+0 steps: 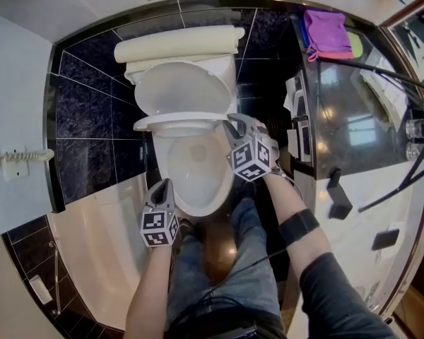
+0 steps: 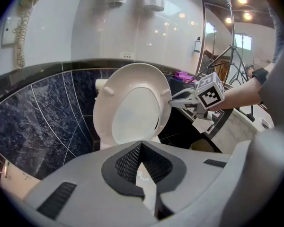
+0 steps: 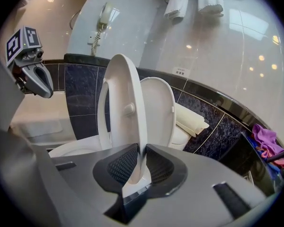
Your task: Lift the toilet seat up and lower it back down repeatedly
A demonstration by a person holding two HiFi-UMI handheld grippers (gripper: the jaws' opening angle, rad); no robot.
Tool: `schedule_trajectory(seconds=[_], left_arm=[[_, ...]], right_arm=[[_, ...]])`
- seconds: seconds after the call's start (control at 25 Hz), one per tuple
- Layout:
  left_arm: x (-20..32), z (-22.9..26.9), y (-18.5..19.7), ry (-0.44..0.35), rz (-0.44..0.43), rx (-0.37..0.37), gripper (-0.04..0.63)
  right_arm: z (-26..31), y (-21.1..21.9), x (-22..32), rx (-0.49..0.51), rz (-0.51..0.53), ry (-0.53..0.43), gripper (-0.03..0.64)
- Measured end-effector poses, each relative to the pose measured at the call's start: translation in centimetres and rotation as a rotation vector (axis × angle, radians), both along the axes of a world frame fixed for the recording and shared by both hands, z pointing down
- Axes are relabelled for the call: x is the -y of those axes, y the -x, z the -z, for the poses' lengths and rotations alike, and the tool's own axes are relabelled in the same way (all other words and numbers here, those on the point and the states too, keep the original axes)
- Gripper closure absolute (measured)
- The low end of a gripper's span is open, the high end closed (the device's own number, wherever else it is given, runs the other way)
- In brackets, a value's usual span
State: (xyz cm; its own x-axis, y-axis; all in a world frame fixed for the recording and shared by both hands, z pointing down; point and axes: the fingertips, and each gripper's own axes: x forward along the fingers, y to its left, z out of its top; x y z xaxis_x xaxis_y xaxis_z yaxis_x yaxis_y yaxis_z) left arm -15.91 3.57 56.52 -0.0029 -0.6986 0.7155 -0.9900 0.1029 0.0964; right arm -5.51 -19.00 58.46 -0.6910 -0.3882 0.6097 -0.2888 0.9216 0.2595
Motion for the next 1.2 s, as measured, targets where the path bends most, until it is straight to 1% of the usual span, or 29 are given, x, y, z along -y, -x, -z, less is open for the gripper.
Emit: schedule_trajectory(seconds=[0.44, 0.68, 0.88, 0.96, 1.2], left_arm=[[0.1, -1.6, -1.1, -0.045, -0.044, -0.011, 0.597], [-0.8, -1.8, -1.3, -0.071, -0.064, -0.013, 0.597], [-1.8, -2.2, -1.4, -0.098, -0.074, -0.002, 0.597], [-2.5, -2.7, -1.7, -0.092, -0.075, -0.005, 0.597], [-5.9, -5.5, -3.1, -0.049, -0.042, -0.068, 0.597]], right_arm=[[-1.5, -2.9, -6.9, -0.059, -0.001, -0.045, 0.541], [-2.9, -4.3, -10.5, -0.097, -0.018, -0.06, 0.541], [-4.6, -5.6, -13.4, -0.134, -0.011, -0.059, 0.54], [-5.5, -6.2, -14.6, -0.152, -0.012, -0.056, 0.54], [-7.7, -7.7, -17.8, -0.191, -0.033, -0.017, 0.543]])
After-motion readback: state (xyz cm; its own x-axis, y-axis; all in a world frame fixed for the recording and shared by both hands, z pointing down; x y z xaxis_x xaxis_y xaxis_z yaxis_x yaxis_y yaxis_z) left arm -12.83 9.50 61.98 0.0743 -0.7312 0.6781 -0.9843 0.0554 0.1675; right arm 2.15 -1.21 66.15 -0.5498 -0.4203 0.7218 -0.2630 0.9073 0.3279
